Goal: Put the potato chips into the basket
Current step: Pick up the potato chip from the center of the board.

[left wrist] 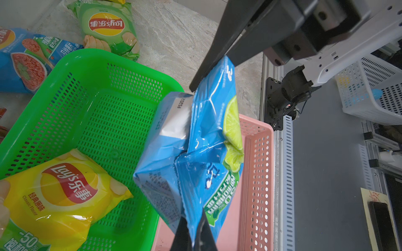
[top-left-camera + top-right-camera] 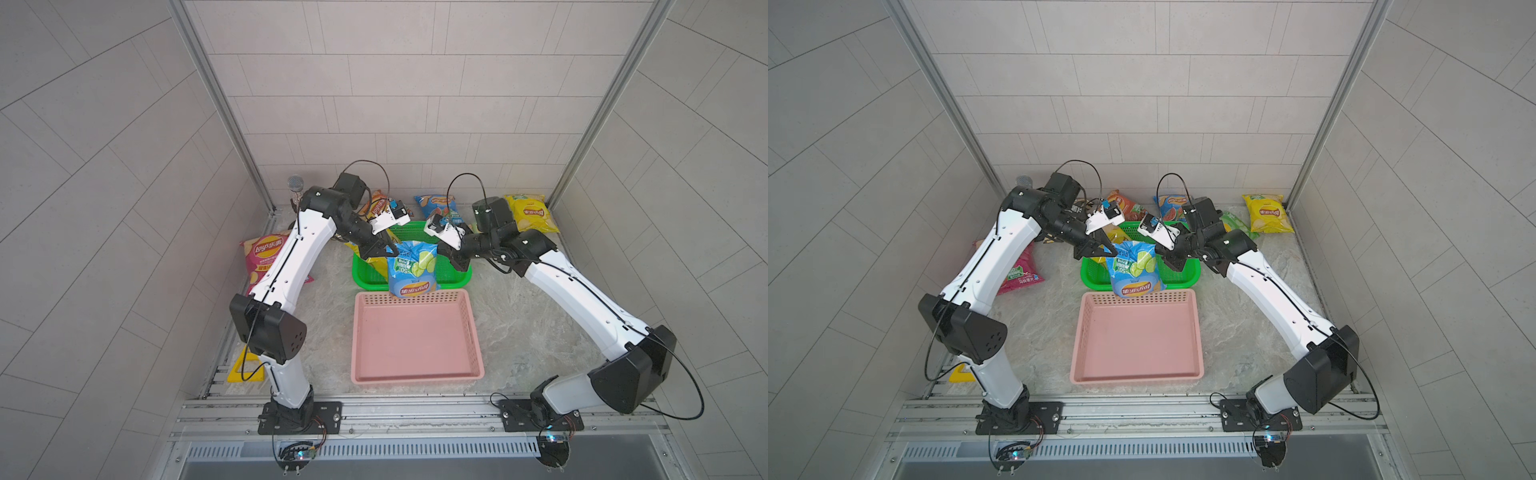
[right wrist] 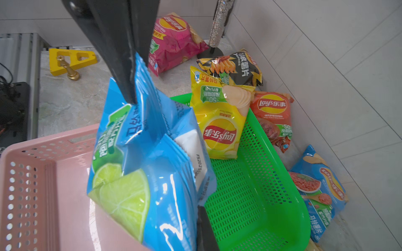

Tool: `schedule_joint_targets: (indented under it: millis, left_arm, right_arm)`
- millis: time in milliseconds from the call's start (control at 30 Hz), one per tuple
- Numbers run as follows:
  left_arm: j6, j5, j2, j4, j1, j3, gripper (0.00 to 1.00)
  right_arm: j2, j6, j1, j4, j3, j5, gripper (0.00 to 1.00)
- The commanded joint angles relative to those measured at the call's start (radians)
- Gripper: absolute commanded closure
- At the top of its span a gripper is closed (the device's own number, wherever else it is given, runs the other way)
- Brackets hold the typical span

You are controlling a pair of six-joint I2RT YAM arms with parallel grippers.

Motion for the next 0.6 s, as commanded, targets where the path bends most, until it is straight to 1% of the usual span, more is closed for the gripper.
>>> schedule_joint_targets:
  millis: [0, 33, 100, 200, 267, 333, 400, 433, 567]
  left_arm:
    - [-0.054, -0.001, -0.001, 0.011, -0.003, 0.028, 1.00]
    - [-0.083, -0.009, -0.003, 0.032, -0.003, 0.027, 1.00]
    - [-0.140, -0.018, -0.003, 0.071, -0.003, 0.029, 1.00]
    - [-0.244, -0.021, -0.002, 0.145, -0.003, 0.032, 1.00]
    - [-0.314, -0.022, 0.000, 0.204, -0.005, 0.036, 1.00]
    - [-0.392, -0.040, 0.001, 0.277, -0.006, 0.037, 1.00]
    - [-0.469, -0.088, 0.006, 0.353, -0.010, 0.036, 1.00]
    - [-0.509, -0.114, 0.010, 0.397, -0.011, 0.033, 1.00]
    - [-0.634, -0.174, 0.036, 0.540, -0.012, 0.008, 1.00]
  right_arm:
    - [-0.050, 0.082, -0.008, 0.067, -0.030, 0.165, 0.65]
    - [-0.059, 0.106, -0.022, 0.076, -0.038, 0.192, 0.57]
    - [-0.074, 0.162, -0.057, 0.083, -0.044, 0.246, 0.48]
    - [-0.107, 0.252, -0.116, 0.083, -0.055, 0.303, 0.41]
    - [-0.138, 0.292, -0.138, 0.087, -0.077, 0.356, 0.39]
    - [-0.170, 0.323, -0.141, 0.095, -0.102, 0.451, 0.36]
    - [-0.202, 0.358, -0.141, 0.098, -0.125, 0.518, 0.36]
    - [-0.223, 0.384, -0.143, 0.107, -0.141, 0.554, 0.35]
    - [-0.287, 0.451, -0.142, 0.127, -0.198, 0.590, 0.33]
